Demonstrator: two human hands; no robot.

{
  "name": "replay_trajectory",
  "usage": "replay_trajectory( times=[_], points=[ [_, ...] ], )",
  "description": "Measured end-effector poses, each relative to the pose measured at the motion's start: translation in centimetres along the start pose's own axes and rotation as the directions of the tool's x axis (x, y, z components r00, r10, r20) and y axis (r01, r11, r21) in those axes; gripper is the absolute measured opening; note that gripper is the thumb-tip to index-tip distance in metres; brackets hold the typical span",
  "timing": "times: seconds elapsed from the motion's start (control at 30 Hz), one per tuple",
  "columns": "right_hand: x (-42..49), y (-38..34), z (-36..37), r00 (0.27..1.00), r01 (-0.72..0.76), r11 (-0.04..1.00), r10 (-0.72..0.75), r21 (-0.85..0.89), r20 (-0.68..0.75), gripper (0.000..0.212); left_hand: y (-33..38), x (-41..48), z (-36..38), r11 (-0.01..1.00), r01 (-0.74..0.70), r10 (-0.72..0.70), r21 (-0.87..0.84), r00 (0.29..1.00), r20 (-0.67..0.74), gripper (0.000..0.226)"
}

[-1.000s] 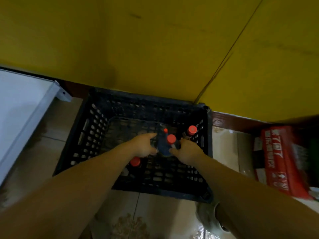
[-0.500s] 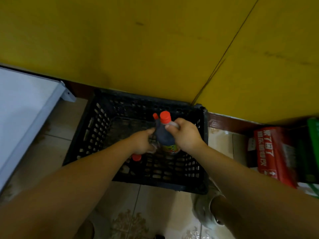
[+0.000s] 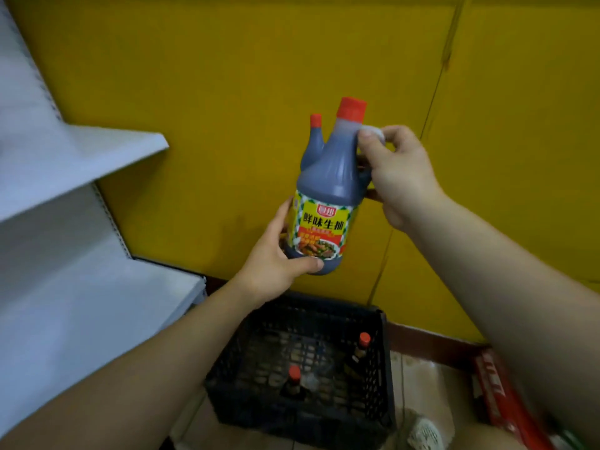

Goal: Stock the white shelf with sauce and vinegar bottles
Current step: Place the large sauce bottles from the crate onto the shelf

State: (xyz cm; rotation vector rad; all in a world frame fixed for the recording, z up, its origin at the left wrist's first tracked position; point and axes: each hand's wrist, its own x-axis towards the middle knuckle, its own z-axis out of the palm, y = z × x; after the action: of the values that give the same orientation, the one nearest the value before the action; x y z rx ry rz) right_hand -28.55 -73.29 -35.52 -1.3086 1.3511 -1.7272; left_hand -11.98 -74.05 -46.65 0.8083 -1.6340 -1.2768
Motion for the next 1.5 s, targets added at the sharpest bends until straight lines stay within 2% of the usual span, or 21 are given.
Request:
replay_trajectory(
  times=[0.13,0.17,0.37,0.5,0.73,0.97,1.07,1.2,1.27,1.4,1.5],
  points=[
    [-3.7,-5.5,1.4,0.950,0.255,0.965,-0.239,-0.060,0.201,0.069,7.2,-3.2,-0.1,0.990,-0.133,0.125,-0.038,0.980,-0.153,0.090],
    [-4.6,-6.4,1.8,0.933,0.295,0.951,-0.266,-0.093,0.241,0.076,8.7,-4.1,-0.1,0.986,-0.160,0.152,-0.038,0.973,-0.172,0.088],
    [-7.1,-11.8,2.4,0.913,0.288,0.958,-0.275,0.004,0.302,0.068,15.1,-7.7,-0.9,0.974,-0.224,0.210,-0.027,0.945,-0.252,0.092],
    [-8.1,-13.9,2.8,0.900,0.317,0.948,-0.312,0.033,0.305,0.067,17.4,-9.2,-1.4,0.967,-0.253,0.249,0.023,0.925,-0.289,0.084],
    [-10.5,-17.1,4.5,0.865,0.335,0.941,-0.329,0.053,0.379,0.064,19.9,-12.5,-2.9,0.954,-0.294,0.299,0.067,0.896,-0.329,0.086],
    [-13.1,-20.2,8.9,0.785,0.332,0.943,-0.299,0.039,0.542,0.059,21.8,-16.7,-6.6,0.945,-0.307,0.323,0.109,0.841,-0.434,0.085],
    [-13.9,-21.0,10.8,0.784,0.335,0.942,-0.283,0.008,0.552,0.059,22.6,-18.0,-8.1,0.941,-0.303,0.336,0.148,0.807,-0.485,0.083],
    [-14.5,-20.9,13.2,0.787,0.316,0.945,-0.307,0.077,0.535,0.060,23.0,-19.3,-9.9,0.943,-0.273,0.333,0.191,0.777,-0.534,0.085],
    [-14.8,-20.7,14.3,0.768,0.321,0.943,-0.315,0.091,0.558,0.063,23.1,-20.0,-10.5,0.941,-0.251,0.336,0.225,0.755,-0.562,0.087],
    [-15.5,-20.4,16.5,0.705,0.387,0.922,-0.303,0.010,0.642,0.081,22.8,-21.7,-11.3,0.943,-0.201,0.328,0.266,0.703,-0.631,0.085],
    [-16.1,-20.1,18.1,0.652,0.382,0.923,-0.300,0.039,0.696,0.086,22.2,-23.1,-11.9,0.944,-0.147,0.315,0.294,0.662,-0.680,0.085]
  ],
)
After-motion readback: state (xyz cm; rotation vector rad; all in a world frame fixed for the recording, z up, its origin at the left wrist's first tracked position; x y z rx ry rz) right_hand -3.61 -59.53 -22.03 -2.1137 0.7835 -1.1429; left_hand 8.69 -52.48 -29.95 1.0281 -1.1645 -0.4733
